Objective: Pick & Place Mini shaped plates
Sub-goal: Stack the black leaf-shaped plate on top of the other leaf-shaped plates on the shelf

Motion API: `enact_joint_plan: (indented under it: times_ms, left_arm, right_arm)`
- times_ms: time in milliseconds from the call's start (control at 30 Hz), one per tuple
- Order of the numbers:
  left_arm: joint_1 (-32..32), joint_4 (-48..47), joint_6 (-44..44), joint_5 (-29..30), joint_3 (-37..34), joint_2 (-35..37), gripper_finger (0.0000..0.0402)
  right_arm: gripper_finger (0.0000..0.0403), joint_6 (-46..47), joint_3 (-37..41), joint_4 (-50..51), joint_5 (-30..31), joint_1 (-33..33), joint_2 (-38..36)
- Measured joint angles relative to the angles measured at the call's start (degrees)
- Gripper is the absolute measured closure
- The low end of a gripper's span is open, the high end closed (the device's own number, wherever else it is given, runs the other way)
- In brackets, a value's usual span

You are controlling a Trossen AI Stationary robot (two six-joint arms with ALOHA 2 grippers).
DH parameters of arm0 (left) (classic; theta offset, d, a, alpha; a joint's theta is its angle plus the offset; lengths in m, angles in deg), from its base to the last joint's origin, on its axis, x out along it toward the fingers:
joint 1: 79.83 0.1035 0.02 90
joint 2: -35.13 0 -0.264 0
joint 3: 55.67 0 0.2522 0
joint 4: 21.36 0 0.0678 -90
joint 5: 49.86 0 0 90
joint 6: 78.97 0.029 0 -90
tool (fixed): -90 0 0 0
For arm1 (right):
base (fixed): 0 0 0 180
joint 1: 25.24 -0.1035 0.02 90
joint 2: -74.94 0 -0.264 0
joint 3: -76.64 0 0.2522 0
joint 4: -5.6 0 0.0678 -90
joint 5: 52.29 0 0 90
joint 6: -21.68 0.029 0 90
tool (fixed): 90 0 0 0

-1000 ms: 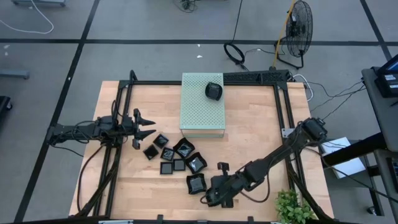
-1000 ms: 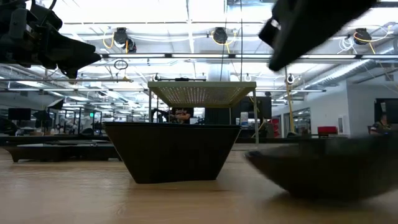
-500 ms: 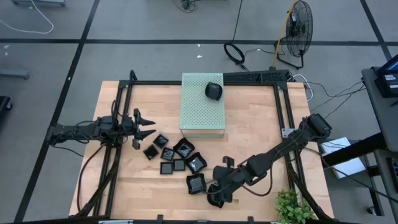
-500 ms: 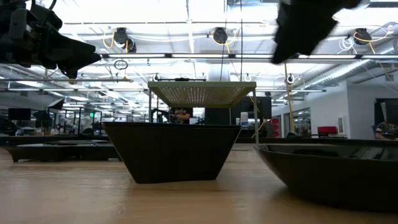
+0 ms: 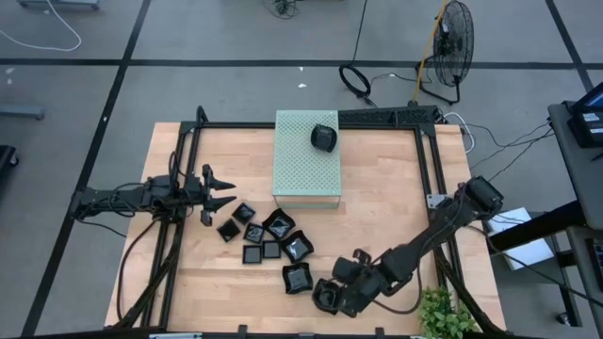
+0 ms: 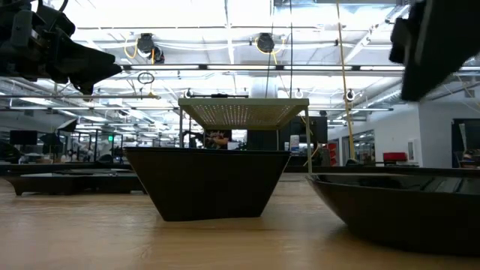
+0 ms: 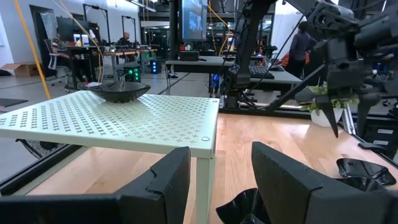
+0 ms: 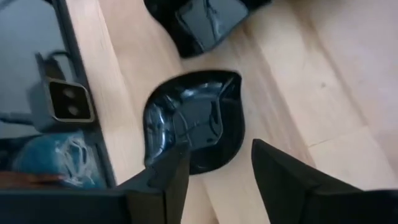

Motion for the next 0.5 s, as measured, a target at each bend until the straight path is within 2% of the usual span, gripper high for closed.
enact_joint_plan:
  times_ms: [200, 500]
  left_arm:
    - [0.0, -0.02, 0.01, -0.01, 0.0, 0.01, 0.0227]
    - [0.0, 0.0, 0.0, -0.01, 0.0, 0.01, 0.0227]
  right_arm:
    - [0.0231, -1.29, 0.0, -0.59, -0.32, 0.4, 3.27]
    - [0.0233, 0.13, 2.22, -4.05, -1.69, 0.85, 3.66]
